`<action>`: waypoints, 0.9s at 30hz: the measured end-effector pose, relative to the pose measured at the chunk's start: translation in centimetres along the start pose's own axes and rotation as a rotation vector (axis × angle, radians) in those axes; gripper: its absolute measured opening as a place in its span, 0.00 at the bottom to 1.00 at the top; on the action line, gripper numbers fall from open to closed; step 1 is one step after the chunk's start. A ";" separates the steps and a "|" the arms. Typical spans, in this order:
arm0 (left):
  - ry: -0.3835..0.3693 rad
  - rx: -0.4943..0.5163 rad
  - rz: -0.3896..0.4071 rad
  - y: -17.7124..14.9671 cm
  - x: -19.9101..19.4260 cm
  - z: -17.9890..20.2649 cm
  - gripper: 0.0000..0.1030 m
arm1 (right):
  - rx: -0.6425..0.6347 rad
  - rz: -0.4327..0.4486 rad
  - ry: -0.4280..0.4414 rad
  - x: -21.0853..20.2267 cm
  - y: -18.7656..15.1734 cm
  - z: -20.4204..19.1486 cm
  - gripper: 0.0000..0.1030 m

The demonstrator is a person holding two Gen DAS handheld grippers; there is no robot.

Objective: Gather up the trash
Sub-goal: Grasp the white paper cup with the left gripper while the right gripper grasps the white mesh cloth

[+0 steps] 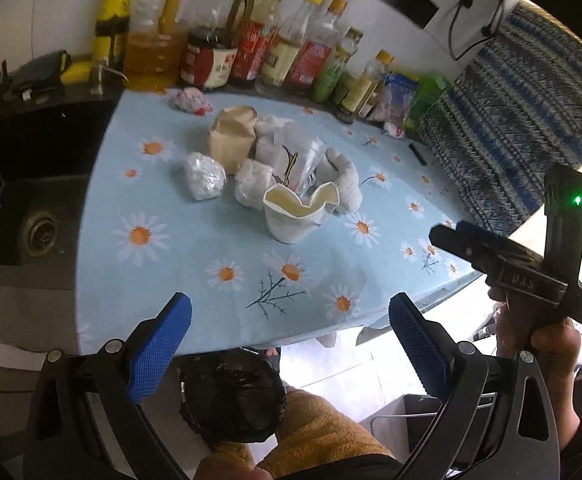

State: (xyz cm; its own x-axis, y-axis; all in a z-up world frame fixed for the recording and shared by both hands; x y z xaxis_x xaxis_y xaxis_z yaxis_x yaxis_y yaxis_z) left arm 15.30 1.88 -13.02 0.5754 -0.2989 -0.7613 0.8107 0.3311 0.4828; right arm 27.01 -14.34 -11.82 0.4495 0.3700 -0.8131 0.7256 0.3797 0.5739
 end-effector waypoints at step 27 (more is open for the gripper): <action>0.101 -0.152 -0.050 5.2 13.7 -1.2 0.92 | -0.072 -0.177 0.160 15.5 5.9 2.6 0.70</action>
State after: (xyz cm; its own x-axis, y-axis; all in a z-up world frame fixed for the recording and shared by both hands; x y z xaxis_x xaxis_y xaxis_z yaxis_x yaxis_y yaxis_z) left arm 27.28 0.58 -21.48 0.5145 -0.2297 -0.8262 0.8082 0.4519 0.3777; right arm 39.54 -8.57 -21.28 0.2259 0.4200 -0.8790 0.7442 0.5079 0.4339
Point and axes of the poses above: each gripper's, at about its wrist camera, not at the fingertips, and x roughly the way its jaws point, z to its right, y to its top, the point moved 7 cm from there along x, roughly the way its jaws point, and after that the axes turned 3 degrees about -y, right-handed, at the moved point
